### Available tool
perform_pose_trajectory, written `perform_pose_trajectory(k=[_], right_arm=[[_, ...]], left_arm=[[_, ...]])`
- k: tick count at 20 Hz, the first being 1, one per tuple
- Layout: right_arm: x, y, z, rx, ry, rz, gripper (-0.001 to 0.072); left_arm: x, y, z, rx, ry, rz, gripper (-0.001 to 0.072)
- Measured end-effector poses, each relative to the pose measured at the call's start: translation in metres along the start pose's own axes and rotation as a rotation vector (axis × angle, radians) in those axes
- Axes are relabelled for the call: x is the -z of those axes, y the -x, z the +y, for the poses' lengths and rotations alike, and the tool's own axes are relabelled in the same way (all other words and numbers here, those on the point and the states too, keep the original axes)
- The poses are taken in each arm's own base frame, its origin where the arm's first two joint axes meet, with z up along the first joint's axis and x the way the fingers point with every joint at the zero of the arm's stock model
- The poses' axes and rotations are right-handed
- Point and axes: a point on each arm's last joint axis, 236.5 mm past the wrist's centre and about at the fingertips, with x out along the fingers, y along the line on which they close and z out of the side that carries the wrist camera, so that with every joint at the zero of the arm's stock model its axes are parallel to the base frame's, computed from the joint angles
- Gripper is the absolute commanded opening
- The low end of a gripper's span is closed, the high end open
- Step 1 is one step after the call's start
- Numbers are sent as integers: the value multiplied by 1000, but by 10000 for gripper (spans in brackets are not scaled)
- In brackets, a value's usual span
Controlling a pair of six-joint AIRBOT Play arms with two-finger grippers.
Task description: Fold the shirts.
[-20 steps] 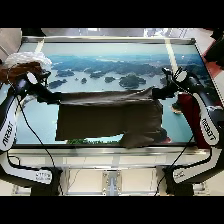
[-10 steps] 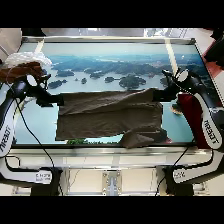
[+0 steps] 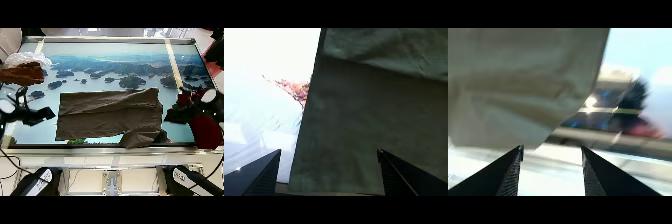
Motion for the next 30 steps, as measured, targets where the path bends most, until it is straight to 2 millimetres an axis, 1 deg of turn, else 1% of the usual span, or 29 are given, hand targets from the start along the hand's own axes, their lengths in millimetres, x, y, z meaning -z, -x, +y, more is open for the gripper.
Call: perform_pose_trajectory(k=[2, 4, 7, 9, 11, 15, 16, 18, 19, 20, 21, 23, 25, 28, 30], right_arm=[[28, -25, 10, -89, -55, 54, 421], [48, -44, 16, -144, -99, 93, 421], [70, -67, 18, -184, -155, 128, 421], [77, -79, 18, -197, -188, 126, 420], [76, -87, 18, -211, -214, 101, 416], [61, -94, 21, -237, -255, 22, 409], [57, -95, 23, -243, -258, 6, 369], [53, -98, 29, -250, -248, -11, 372], [53, -101, 33, -259, -242, -8, 349], [53, -103, 37, -262, -232, -4, 169], [53, -107, 39, -258, -221, -3, 24], [51, -108, 49, -282, -211, -7, 17], [51, -107, 55, -299, -198, -8, 17], [52, -104, 62, -317, -177, -10, 17], [54, -102, 65, -327, -163, -6, 17]], left_arm=[[18, -6, 4, 36, 114, -15, 690], [30, -13, 7, 64, 199, -13, 690], [39, -20, 7, 90, 272, -5, 690], [42, -21, 7, 100, 292, -2, 690], [43, -22, 6, 107, 305, 0, 690], [44, -23, 6, 112, 316, 0, 690], [44, -23, 6, 114, 319, 1, 690], [45, -24, 5, 119, 330, 2, 691], [45, -24, 4, 122, 341, 3, 690], [46, -25, 4, 124, 348, 7, 690], [48, -26, 4, 125, 357, 13, 690], [55, -28, 3, 126, 388, 33, 690], [66, -33, 4, 123, 426, 65, 690], [86, -43, 5, 117, 473, 120, 689], [94, -46, 7, 114, 498, 140, 680]])
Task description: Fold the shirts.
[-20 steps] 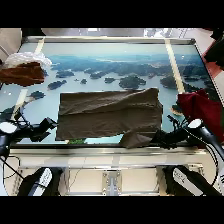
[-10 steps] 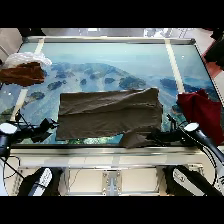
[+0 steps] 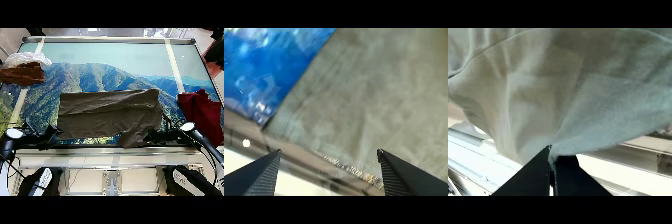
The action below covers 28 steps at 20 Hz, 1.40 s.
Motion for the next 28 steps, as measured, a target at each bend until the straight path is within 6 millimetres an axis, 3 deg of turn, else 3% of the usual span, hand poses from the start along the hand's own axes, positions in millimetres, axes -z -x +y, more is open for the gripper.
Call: perform_pose_trajectory(k=[2, 8, 13, 17, 19, 20, 21, 23, 24, 28], right_arm=[[2, 0, 2, -5, 8, 8, 17], [4, 1, 4, -11, 20, 12, 17], [4, 1, 4, -12, 22, 13, 17], [4, 1, 4, -12, 21, 12, 17], [4, 1, 4, -13, 21, 12, 17], [4, 1, 4, -13, 21, 12, 17], [4, 1, 4, -13, 21, 12, 17], [4, 1, 5, -14, 21, 12, 16], [3, 1, 5, -15, 22, 10, 17], [-8, 10, 17, -26, 56, -13, 16]], left_arm=[[-2, 1, 5, 0, 33, -9, 633], [-14, 9, 25, 10, 132, -53, 617], [-18, 6, 28, 29, 151, -67, 616], [-17, -3, 25, 58, 166, -31, 547], [-18, -8, 24, 72, 173, -18, 461], [-18, -10, 24, 74, 172, -14, 460], [-19, -12, 24, 80, 173, -11, 400], [-21, -16, 26, 75, 165, -11, 72], [-22, -17, 28, 68, 158, -13, 14], [-26, -11, 24, 78, 107, -36, 14]])
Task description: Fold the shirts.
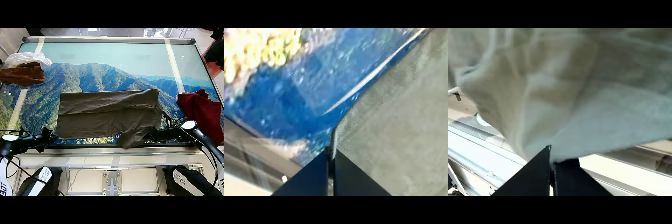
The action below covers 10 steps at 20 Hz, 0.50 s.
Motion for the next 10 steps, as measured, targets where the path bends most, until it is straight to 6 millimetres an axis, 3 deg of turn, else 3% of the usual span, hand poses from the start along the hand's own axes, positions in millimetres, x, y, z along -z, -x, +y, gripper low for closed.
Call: perform_pose_trajectory(k=[4, 7, 10], right_arm=[[-13, 21, 26, -24, 76, -35, 15], [-24, 38, 44, -36, 127, -74, 14], [-52, 58, 64, -36, 182, -160, 14]], left_arm=[[-26, 32, -30, 51, -89, -126, 14], [-46, 65, -66, 114, -184, -232, 12], [-56, 87, -105, 188, -280, -287, 12]])
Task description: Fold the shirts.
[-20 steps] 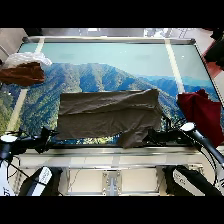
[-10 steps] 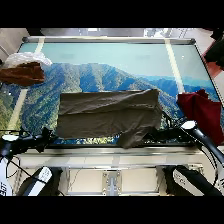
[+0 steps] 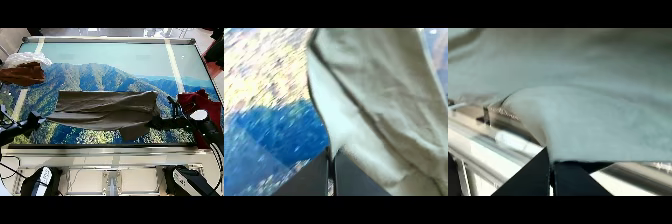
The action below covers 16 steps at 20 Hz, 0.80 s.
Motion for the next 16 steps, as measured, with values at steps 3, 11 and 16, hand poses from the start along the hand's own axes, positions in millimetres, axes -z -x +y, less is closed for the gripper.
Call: perform_pose_trajectory(k=[3, 11, 16], right_arm=[[-44, 14, 13, 9, 46, -94, 14], [-170, 20, 15, 44, 114, -234, 14], [-210, -16, -16, 87, 95, -224, 14]], left_arm=[[-21, -5, -33, 51, -87, -15, 11], [-91, -83, -87, -5, -311, 17, 11], [-115, -141, -76, -132, -392, 54, 11]])
